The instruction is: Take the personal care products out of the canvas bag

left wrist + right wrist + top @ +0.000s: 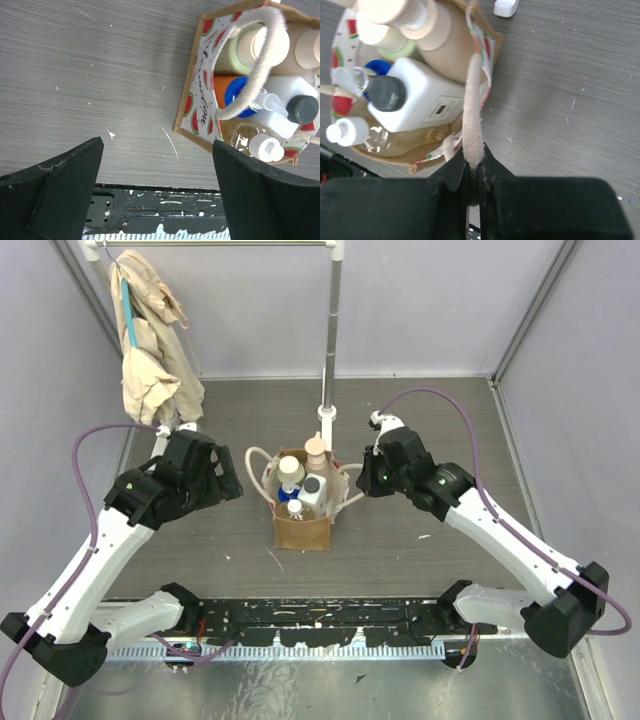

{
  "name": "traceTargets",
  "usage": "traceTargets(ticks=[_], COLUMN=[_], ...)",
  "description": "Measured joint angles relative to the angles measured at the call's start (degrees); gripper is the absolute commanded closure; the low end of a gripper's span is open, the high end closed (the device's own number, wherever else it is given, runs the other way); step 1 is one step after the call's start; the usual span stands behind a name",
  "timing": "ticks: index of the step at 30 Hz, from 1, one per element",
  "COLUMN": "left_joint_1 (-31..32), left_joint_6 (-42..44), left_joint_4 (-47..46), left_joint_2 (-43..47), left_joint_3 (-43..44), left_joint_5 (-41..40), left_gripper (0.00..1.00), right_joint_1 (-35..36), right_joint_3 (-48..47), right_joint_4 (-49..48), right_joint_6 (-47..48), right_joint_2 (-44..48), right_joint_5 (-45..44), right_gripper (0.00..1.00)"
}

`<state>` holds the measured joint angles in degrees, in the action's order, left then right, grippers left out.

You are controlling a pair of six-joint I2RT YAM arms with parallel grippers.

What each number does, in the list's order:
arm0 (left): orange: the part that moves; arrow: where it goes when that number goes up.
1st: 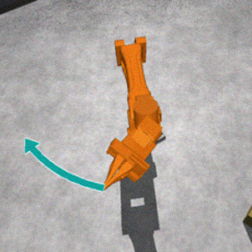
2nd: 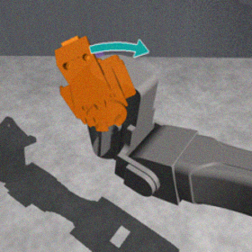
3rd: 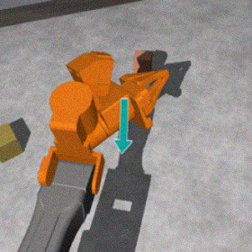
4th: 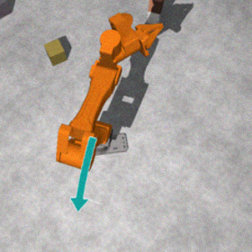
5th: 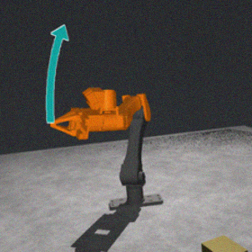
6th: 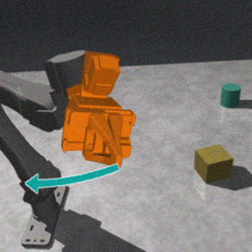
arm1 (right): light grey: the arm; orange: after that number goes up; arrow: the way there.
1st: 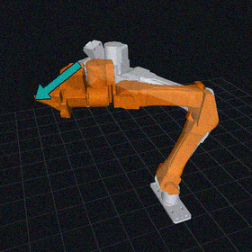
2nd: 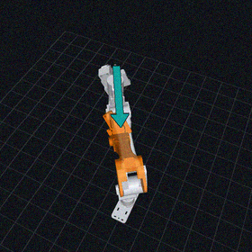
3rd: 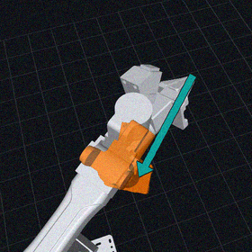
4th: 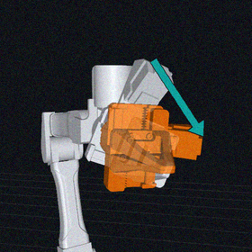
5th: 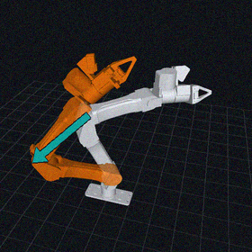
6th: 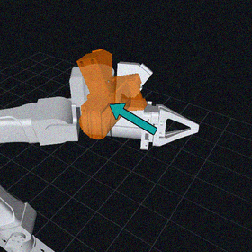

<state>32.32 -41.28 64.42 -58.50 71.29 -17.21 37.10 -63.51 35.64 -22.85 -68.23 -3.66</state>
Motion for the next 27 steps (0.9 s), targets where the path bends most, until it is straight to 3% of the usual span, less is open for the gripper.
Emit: traceTargets(ticks=[4,6,7,9,10,12,16,24,27], left_joint_1=[0.0,0.0,0.0,0.09,0.15,0.57,3.28,8.41,8.85], left_joint_6=[-0.39,-0.7,-0.81,-1.07,-1.25,-1.66,-2.73,-4.24,-4.92], left_joint_4=[-1.07,-2.01,-2.56,-4.09,-4.74,-6.75,-10.93,-18.51,-20.72], left_joint_2=[-0.68,-1.42,-1.81,-2.54,-2.89,-3.63,-6.12,-8.13,-9.03], left_joint_3=[-0.11,-0.26,-0.46,-1.22,-1.75,-3.15,-5.86,-8.83,-8.85], left_joint_5=[1.09,2.01,2.47,3.48,4.13,5.4,8.0,10.56,10.56], left_gripper=[0.02,0.02,0.02,0.01,0.01,0.01,0.02,0.0,0.11], right_joint_1=[0.17,0.04,0.0,-0.09,-0.09,-0.09,-0.09,-0.15,-0.15], right_joint_3=[0.9,0.92,1.01,1.31,1.42,1.42,1.03,-4.79,-7.93], right_joint_4=[2.64,3.63,3.82,4.09,4.17,4.02,4.48,7.13,7.1], right_joint_6=[-1.22,-1.49,-1.53,-1.57,-2.01,-1.75,-1.2,0.59,1.79], right_joint_2=[4.37,5.73,6.29,7.26,7.58,8.46,9.92,10.19,9.57], right_joint_5=[1.7,2.73,3.32,4.28,4.59,4.87,3.34,-2.51,-3.26], right_gripper=[0.99,0.93,0.81,0.41,0.3,0.18,0.13,0.12,0.13])
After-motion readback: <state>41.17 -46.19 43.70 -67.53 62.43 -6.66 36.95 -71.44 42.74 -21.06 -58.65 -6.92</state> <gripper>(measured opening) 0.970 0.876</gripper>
